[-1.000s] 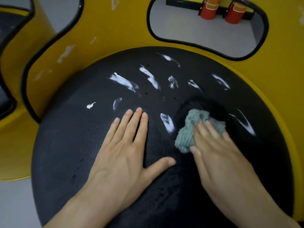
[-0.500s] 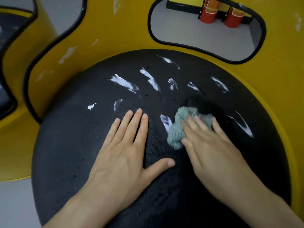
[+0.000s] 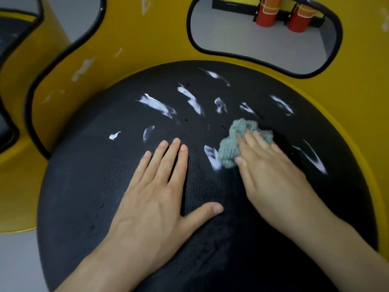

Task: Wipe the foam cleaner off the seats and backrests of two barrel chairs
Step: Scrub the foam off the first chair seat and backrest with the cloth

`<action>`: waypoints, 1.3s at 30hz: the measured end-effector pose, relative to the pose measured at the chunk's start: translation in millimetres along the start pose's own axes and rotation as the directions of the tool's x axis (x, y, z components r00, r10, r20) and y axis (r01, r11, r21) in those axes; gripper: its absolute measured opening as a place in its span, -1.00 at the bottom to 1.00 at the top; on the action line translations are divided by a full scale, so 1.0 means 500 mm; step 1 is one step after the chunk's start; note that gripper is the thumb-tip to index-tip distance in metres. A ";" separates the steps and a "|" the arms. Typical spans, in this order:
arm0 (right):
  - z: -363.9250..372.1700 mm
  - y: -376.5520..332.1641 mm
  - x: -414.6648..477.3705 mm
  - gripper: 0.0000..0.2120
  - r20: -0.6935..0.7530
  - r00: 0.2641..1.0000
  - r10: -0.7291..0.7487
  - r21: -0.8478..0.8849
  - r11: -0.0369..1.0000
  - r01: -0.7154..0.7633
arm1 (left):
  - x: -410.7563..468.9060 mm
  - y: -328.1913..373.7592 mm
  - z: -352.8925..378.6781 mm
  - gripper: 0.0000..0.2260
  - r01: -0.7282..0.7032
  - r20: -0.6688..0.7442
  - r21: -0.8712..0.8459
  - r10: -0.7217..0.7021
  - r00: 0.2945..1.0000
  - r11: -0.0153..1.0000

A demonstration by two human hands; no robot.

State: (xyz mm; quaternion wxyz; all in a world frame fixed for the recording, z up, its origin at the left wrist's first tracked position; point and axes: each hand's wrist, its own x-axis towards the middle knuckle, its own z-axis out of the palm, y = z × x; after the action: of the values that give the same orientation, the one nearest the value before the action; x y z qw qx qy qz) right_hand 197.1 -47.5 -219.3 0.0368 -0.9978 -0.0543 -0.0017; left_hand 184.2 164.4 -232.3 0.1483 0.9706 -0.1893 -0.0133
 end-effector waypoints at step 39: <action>0.023 -0.047 0.049 -0.48 -0.083 0.977 -0.194 -0.045 0.980 0.191 | 0.002 -0.005 0.008 0.08 -0.035 0.011 0.019 0.035 0.999 0.999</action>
State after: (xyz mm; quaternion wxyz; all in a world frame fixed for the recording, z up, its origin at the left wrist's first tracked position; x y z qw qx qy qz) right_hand 218.7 -20.7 -228.7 0.0202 -0.9874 -0.1491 -0.0497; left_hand 185.5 165.0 -237.0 0.1380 0.9685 -0.2070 -0.0140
